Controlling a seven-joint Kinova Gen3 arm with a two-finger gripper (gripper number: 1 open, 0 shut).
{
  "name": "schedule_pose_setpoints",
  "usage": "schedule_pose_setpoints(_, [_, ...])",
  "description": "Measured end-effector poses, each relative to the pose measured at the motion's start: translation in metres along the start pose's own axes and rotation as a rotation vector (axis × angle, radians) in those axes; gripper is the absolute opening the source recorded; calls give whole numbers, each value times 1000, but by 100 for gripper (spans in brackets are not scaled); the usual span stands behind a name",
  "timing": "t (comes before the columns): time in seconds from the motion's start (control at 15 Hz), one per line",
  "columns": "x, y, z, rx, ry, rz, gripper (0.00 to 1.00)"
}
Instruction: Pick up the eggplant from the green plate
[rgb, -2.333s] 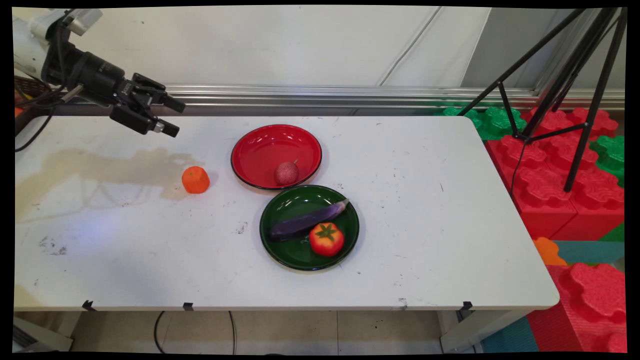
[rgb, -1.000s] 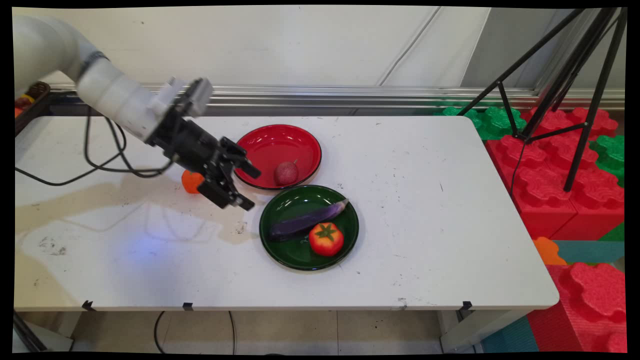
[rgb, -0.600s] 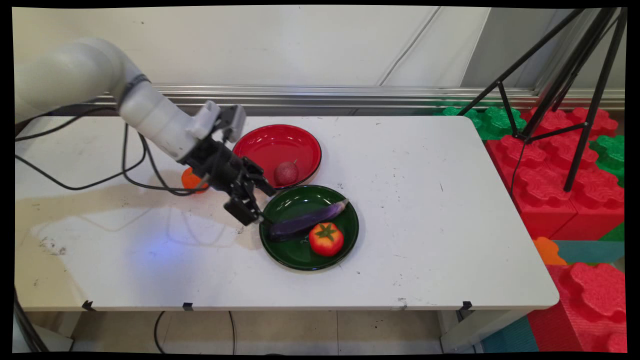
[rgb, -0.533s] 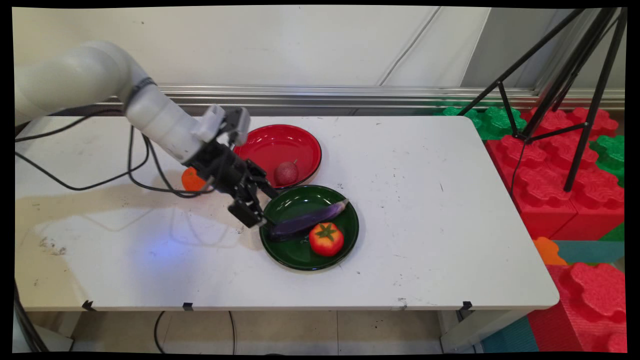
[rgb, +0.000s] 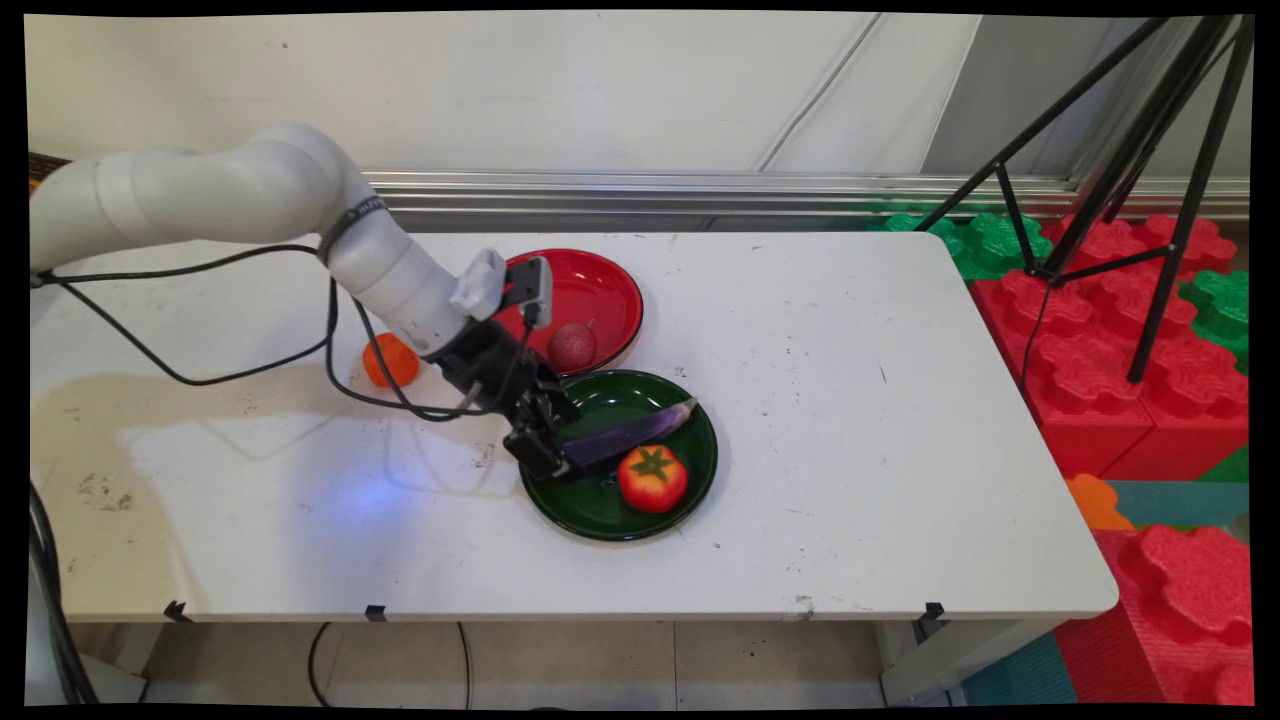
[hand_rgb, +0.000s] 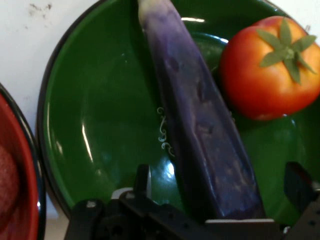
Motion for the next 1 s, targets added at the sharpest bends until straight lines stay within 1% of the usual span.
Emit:
schedule_pose_setpoints(0.4, [6,-2,22,1,-24,-13,100])
schedule_pose_setpoints(0.6, [8,-2,28,4,-27,-17,100])
schedule_pose_setpoints(0.67, [9,-2,29,4,-26,-18,0])
schedule_pose_setpoints(1.0, [11,-3,29,8,-23,-17,0])
